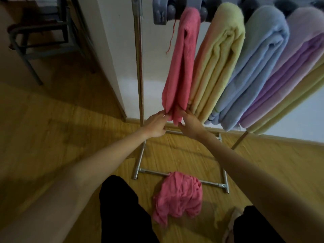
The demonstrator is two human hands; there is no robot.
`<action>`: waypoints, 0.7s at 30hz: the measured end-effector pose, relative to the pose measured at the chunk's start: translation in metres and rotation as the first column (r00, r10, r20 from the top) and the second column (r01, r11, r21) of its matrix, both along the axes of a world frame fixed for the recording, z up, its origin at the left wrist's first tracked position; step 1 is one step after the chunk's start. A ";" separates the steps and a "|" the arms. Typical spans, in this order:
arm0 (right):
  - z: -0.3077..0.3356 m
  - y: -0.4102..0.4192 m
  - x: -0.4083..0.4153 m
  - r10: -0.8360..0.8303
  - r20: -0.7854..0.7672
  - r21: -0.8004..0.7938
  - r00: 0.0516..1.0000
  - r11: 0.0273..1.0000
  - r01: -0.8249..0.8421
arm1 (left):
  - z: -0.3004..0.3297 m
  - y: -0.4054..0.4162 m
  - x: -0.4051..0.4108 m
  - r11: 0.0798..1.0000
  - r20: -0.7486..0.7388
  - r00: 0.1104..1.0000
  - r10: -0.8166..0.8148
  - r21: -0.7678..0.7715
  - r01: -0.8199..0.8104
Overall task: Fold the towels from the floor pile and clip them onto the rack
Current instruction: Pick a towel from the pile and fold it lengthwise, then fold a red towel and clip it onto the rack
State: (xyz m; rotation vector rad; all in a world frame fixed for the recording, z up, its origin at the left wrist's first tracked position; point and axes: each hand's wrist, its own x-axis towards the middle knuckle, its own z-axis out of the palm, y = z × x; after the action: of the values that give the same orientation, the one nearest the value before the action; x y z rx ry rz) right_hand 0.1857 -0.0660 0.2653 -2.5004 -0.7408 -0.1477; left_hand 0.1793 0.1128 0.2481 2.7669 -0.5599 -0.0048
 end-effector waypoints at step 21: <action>-0.253 -0.115 -0.115 -0.229 -0.651 -0.331 0.724 0.944 0.001 | -0.222 -0.039 -0.115 0.987 -0.590 0.792 0.155 0.121 -0.103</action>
State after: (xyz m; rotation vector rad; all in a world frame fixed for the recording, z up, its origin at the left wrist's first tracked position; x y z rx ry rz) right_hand 0.0707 -0.1807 0.0127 -2.5917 -0.2948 0.8833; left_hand 0.0639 0.0740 0.0264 2.6524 -0.1962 -0.8619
